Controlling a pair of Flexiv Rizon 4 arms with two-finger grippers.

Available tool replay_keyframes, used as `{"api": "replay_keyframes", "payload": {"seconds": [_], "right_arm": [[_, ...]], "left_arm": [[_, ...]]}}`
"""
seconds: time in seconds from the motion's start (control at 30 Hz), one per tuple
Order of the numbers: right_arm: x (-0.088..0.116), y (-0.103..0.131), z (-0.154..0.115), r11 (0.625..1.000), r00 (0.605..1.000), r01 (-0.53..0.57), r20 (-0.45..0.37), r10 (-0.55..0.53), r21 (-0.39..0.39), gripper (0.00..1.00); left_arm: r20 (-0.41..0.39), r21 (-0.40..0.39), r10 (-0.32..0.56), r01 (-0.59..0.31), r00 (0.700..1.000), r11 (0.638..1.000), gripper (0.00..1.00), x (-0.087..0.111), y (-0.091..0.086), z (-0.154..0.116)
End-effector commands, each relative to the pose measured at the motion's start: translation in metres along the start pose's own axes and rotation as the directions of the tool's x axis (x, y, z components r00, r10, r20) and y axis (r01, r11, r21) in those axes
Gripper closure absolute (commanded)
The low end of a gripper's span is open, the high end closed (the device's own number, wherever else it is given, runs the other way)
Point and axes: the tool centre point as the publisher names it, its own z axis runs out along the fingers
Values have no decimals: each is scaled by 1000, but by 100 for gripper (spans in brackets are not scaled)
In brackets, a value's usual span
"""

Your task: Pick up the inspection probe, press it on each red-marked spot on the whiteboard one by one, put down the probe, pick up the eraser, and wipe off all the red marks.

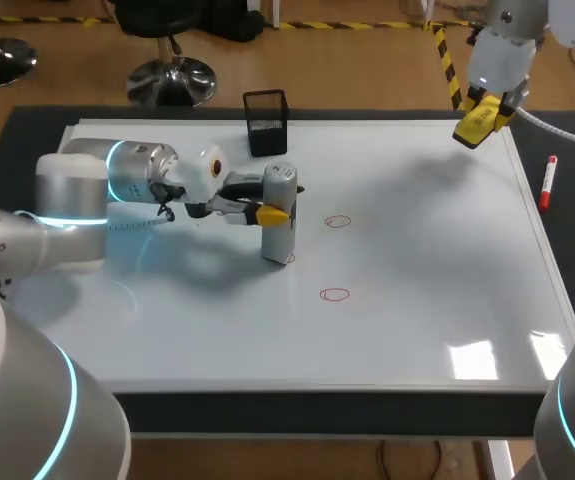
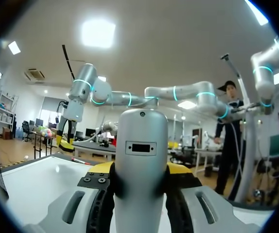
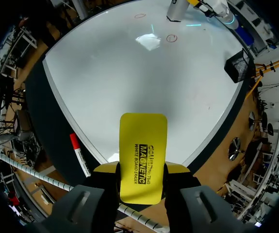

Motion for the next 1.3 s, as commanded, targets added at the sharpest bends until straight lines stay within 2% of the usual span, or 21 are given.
{"api": "replay_keyframes", "payload": {"seconds": [0.03,0.43,0.73,1.0,1.3], "right_arm": [[0,0,-1,1000,1000,2,-4,-2,1,100],[0,0,-1,1000,1000,2,-4,-2,1,100],[0,0,-1,1000,1000,2,-4,-2,1,100],[0,0,-1,1000,1000,2,-4,-2,1,100],[0,0,-1,1000,1000,2,-4,-2,1,100]], "left_arm": [[7,3,4,-4,1000,1000,100,3,0,-1],[70,30,15,-17,997,999,100,-2,-30,-12],[139,42,39,-46,989,998,100,-13,-41,-34],[220,31,98,-107,971,994,100,-32,-62,-64],[329,5,160,-171,931,985,100,-58,-86,-112]]}}
